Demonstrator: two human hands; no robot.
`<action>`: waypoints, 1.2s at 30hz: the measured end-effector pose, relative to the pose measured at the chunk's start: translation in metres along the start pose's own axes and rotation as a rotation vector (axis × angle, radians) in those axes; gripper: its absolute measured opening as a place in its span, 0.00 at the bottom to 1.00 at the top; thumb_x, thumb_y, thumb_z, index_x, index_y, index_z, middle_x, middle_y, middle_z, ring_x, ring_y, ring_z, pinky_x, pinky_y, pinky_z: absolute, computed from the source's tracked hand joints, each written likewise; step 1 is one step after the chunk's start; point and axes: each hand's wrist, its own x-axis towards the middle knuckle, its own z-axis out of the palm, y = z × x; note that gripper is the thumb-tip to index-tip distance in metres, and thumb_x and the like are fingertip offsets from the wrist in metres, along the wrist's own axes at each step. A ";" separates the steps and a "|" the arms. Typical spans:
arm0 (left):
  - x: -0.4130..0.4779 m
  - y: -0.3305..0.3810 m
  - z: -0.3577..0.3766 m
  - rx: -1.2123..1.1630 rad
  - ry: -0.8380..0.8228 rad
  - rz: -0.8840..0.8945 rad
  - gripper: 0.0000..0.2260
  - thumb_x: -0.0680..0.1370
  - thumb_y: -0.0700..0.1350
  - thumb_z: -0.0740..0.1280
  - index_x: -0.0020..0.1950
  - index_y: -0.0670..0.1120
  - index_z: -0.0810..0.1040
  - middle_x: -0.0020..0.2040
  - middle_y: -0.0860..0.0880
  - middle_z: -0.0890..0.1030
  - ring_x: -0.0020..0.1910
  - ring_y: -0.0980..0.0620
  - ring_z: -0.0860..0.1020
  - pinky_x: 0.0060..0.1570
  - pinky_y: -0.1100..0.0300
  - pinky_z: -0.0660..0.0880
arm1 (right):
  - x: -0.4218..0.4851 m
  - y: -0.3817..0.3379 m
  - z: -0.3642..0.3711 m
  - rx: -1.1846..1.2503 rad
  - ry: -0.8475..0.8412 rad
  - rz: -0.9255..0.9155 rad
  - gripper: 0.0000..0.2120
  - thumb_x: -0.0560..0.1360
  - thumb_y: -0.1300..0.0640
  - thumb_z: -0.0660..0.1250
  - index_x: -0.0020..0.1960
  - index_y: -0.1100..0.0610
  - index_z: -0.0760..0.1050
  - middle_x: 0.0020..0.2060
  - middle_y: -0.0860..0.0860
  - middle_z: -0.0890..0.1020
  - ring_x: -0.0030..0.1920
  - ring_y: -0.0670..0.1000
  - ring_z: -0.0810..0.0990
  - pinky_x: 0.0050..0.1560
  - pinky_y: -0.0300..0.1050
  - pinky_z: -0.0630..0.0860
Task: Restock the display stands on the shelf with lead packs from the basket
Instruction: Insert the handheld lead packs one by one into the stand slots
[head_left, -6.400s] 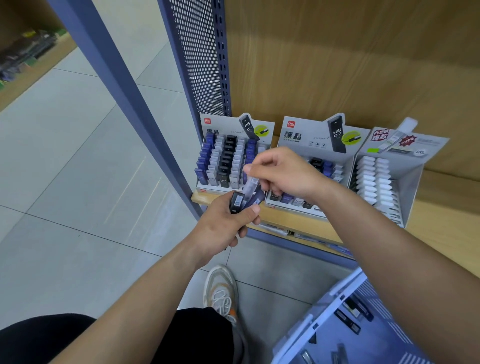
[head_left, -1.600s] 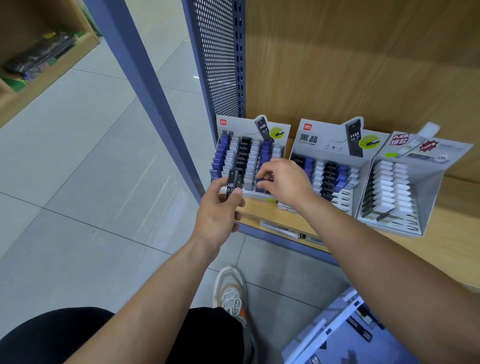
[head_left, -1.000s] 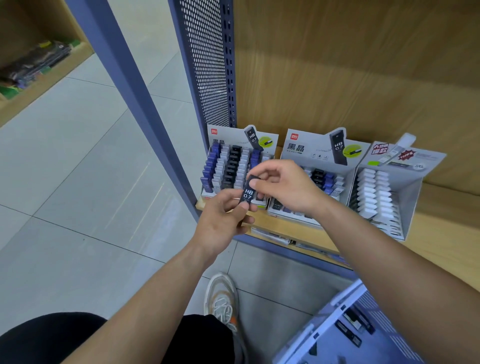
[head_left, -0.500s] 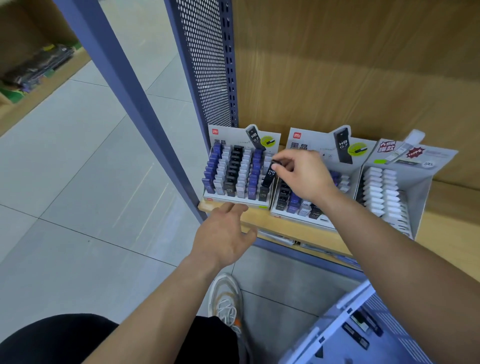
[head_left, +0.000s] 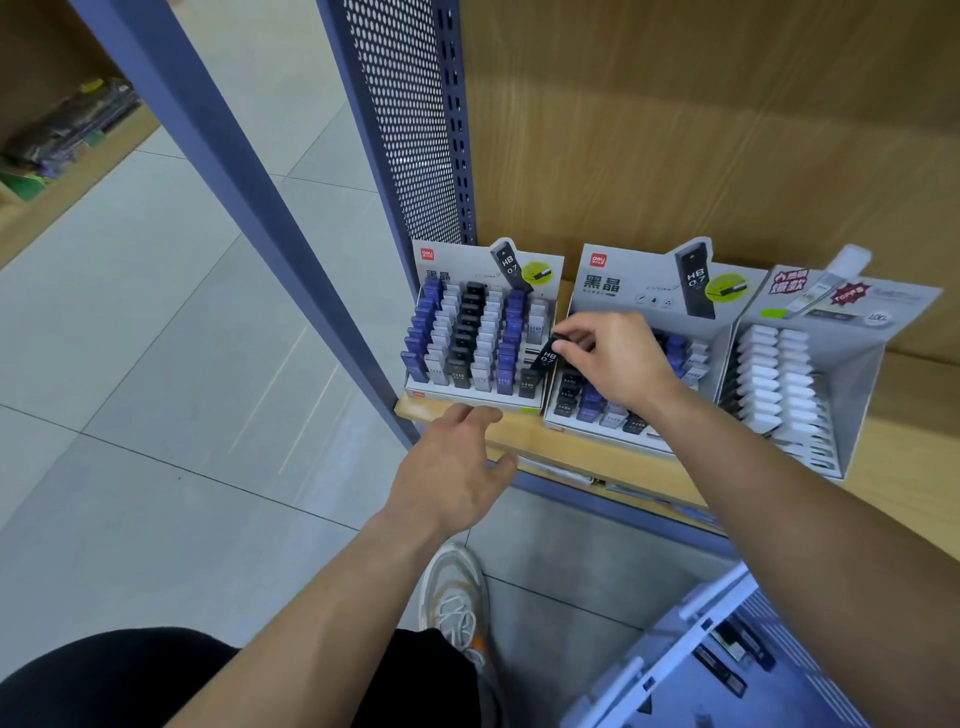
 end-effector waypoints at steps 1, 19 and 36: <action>0.001 0.000 0.000 0.001 0.002 -0.001 0.25 0.81 0.54 0.65 0.77 0.52 0.67 0.74 0.53 0.69 0.71 0.50 0.69 0.65 0.53 0.73 | 0.000 -0.001 0.001 -0.001 -0.001 -0.014 0.10 0.78 0.54 0.70 0.58 0.53 0.83 0.46 0.49 0.85 0.45 0.46 0.81 0.51 0.41 0.78; 0.043 -0.010 0.001 0.465 0.102 0.241 0.32 0.80 0.60 0.62 0.81 0.62 0.52 0.82 0.48 0.53 0.79 0.44 0.53 0.76 0.46 0.57 | 0.006 0.006 0.004 0.010 -0.035 -0.121 0.09 0.77 0.54 0.72 0.56 0.54 0.83 0.45 0.50 0.86 0.43 0.46 0.81 0.52 0.46 0.80; 0.046 -0.015 0.012 0.395 0.120 0.209 0.33 0.80 0.55 0.63 0.82 0.62 0.50 0.83 0.50 0.48 0.81 0.43 0.49 0.77 0.45 0.56 | 0.022 -0.015 0.014 0.242 -0.268 0.025 0.05 0.77 0.53 0.70 0.45 0.49 0.85 0.44 0.43 0.85 0.45 0.41 0.81 0.45 0.34 0.72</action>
